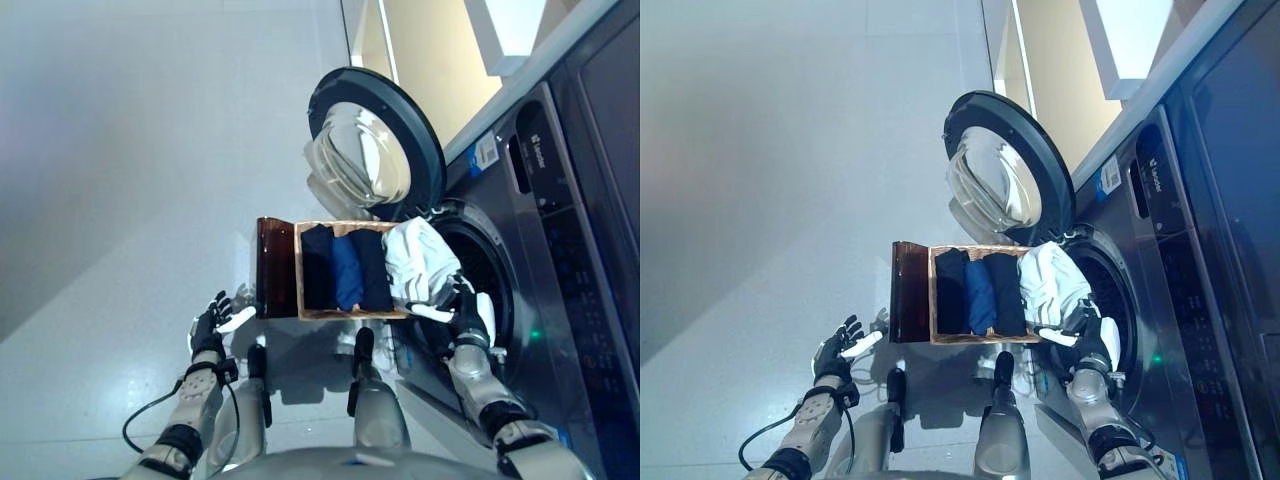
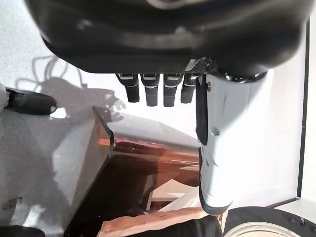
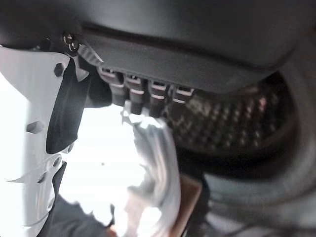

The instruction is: Pick up the clothes and place them into the washing machine

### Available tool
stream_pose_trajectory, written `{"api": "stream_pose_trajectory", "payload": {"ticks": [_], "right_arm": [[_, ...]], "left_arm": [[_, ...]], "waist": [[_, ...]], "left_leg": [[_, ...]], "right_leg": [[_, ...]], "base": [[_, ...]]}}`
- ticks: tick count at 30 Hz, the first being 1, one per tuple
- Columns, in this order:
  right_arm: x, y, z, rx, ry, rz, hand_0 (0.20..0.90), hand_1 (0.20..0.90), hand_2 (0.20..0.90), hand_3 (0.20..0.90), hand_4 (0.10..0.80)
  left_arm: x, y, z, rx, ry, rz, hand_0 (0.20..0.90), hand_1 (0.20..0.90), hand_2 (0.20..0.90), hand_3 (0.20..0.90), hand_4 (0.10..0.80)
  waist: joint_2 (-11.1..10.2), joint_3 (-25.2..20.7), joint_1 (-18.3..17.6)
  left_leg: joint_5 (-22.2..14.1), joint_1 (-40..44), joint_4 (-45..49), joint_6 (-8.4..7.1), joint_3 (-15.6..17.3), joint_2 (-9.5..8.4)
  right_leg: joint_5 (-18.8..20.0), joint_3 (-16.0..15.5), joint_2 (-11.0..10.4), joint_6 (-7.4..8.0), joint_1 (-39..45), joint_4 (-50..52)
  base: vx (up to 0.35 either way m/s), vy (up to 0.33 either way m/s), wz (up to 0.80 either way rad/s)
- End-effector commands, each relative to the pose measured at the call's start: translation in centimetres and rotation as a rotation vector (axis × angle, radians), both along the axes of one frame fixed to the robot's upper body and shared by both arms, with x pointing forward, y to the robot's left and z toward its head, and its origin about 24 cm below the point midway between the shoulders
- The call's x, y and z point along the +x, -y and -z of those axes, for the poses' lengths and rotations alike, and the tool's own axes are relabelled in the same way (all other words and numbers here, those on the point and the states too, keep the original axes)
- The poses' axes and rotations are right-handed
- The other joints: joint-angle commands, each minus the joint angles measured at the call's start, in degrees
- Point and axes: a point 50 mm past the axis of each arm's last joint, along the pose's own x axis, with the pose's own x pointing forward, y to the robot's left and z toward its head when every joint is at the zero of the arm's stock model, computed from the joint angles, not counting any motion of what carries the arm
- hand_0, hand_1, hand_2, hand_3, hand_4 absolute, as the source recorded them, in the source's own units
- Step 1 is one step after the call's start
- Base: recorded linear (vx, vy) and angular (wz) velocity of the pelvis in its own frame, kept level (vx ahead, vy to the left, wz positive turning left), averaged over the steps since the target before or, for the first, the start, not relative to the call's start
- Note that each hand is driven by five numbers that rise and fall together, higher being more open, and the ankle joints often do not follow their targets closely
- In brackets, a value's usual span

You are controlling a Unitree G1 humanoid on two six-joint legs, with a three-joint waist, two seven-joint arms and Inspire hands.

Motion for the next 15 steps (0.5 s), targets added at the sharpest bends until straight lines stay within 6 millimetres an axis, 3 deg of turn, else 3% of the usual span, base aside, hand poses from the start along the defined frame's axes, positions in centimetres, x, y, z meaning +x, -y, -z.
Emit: {"api": "stream_pose_trajectory", "payload": {"ticks": [1, 8, 15], "right_arm": [[2.2, 4.7, -4.1, -0.208, 0.086, 0.074, 0.9, 0.9, 0.9, 0.9, 0.8], [3.9, 5.7, -5.4, -0.349, 0.002, 0.064, 0.9, 0.9, 0.9, 0.9, 0.8], [4.0, 7.0, -6.1, -0.264, 0.01, 0.17, 0.9, 0.9, 0.9, 0.9, 0.8]], "left_arm": [[1.0, -1.3, -1.7, 0.051, 0.114, -0.019, 0.9, 0.9, 0.9, 0.9, 0.8], [1.3, -0.1, -2.0, 0.031, 0.137, 0.034, 0.9, 0.9, 0.9, 0.9, 0.8], [1.9, 0.9, -2.4, 0.009, 0.166, 0.09, 0.9, 0.9, 0.9, 0.9, 0.8]], "waist": [[0.6, -2.5, 1.4], [1.3, -1.5, 3.3], [2.5, -0.4, 4.9]], "left_leg": [[2.2, -5.9, 2.0, -2.87, -2.5, 2.19], [2.4, -8.3, 2.8, -2.61, -2.7, 1.19], [2.4, -11.6, 4.0, -2.34, -3.4, 0.09]], "right_leg": [[1.0, 0.9, -5.4, 1.87, -0.7, 5.1], [2.2, 0.3, -5.7, 1.79, -1.9, 5.0], [2.6, -0.3, -6.4, 1.65, -4.0, 5.5]], "base": [[-0.025, 0.003, 0.06], [-0.022, 0.018, 0.04], [-0.032, 0.015, 0.12]]}}
